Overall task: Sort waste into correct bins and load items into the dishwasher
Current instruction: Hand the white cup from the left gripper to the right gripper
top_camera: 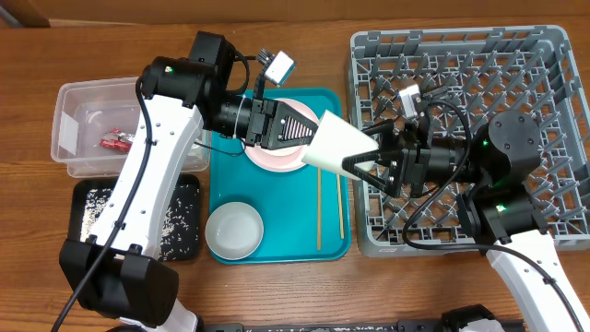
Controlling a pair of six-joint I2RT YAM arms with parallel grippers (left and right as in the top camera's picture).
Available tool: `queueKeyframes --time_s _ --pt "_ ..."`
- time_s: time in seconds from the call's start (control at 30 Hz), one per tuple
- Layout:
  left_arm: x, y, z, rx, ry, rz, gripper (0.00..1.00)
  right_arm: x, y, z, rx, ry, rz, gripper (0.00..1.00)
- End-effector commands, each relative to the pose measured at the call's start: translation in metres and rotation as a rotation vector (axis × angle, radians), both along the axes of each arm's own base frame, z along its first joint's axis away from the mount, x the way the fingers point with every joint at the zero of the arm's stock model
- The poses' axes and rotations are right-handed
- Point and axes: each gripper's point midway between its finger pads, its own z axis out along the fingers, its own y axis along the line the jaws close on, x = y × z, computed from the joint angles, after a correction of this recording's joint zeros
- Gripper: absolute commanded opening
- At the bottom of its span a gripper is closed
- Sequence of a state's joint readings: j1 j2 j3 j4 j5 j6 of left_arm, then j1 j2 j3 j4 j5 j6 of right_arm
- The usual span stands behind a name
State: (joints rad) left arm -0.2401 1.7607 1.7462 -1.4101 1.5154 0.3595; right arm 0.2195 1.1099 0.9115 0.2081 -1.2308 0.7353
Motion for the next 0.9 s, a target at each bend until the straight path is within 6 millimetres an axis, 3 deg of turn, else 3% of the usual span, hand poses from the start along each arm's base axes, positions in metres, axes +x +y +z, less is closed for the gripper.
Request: queueKeyframes --time_s 0.0,0.17,0.33,0.6,0.87 --pt "-0.004 -0.001 0.008 -0.042 -0.068 -0.011 0.04 0.002 0.002 0.008 0.007 -0.024 -0.020 0.71" --pt "-0.003 -0.001 0.005 -0.028 -0.080 -0.010 0.04 0.002 0.002 0.008 0.007 -0.024 -0.020 0.61" --pt "-0.001 0.000 -0.010 0.057 -0.091 0.000 0.04 0.002 0.002 0.007 0.001 -0.055 -0.021 0.49" --pt "0.001 0.003 -0.028 0.166 -0.104 0.012 0.11 0.006 0.001 0.000 -0.016 -0.048 -0.037 0.49" --pt "0.001 0.004 -0.034 0.200 -0.109 0.014 0.19 0.006 0.001 0.000 -0.016 -0.048 -0.037 0.48"
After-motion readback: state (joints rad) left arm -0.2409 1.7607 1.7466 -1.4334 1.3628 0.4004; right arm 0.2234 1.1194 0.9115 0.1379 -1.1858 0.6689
